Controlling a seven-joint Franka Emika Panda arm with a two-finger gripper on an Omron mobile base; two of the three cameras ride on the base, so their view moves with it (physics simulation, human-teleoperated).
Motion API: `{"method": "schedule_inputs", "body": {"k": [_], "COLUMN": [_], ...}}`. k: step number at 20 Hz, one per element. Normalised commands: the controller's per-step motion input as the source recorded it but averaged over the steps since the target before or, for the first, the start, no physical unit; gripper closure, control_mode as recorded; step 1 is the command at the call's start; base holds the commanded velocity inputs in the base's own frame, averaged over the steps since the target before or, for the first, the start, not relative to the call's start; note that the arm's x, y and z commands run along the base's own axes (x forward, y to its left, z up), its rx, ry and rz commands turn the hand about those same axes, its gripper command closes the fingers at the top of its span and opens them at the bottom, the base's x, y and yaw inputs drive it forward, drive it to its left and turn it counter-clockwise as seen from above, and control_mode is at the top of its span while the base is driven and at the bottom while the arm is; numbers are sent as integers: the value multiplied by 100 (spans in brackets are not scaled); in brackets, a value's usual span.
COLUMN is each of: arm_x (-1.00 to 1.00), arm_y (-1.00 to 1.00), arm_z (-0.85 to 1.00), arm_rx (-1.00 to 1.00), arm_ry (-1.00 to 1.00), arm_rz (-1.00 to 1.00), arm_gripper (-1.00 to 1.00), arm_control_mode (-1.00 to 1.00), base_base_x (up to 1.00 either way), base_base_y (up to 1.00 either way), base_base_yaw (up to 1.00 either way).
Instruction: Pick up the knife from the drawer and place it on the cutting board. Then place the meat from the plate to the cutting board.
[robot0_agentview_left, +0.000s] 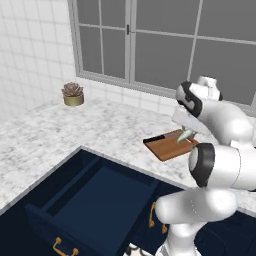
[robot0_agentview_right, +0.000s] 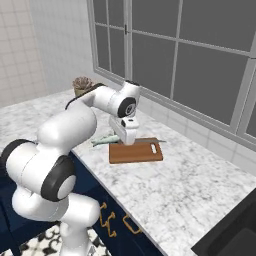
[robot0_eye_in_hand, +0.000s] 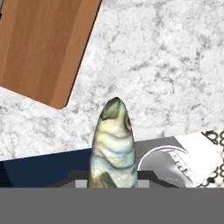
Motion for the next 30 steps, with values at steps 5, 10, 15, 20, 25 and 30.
{"method": "schedule_inputs", "body": {"k": [5, 10, 15, 20, 25, 30], "arm_x": [42, 59, 50, 45, 48, 37], "arm_y": [0, -3, -22, -21, -3, -1], "arm_z": [-56, -47, -42, -34, -45, -48], "arm_rx": [-2, -2, 0, 0, 0, 0], "arm_ry": [0, 3, 0, 0, 0, 0], "arm_rz": [-9, -11, -6, -5, -4, 0], "arm_gripper": [100, 100, 100, 100, 100, 100], "arm_control_mode": [-100, -100, -100, -100, -100, -100], "base_base_x": [0, 0, 0, 0, 0, 0], "base_base_y": [0, 0, 0, 0, 0, 0], "base_base_yaw": [0, 0, 0, 0, 0, 0]}}
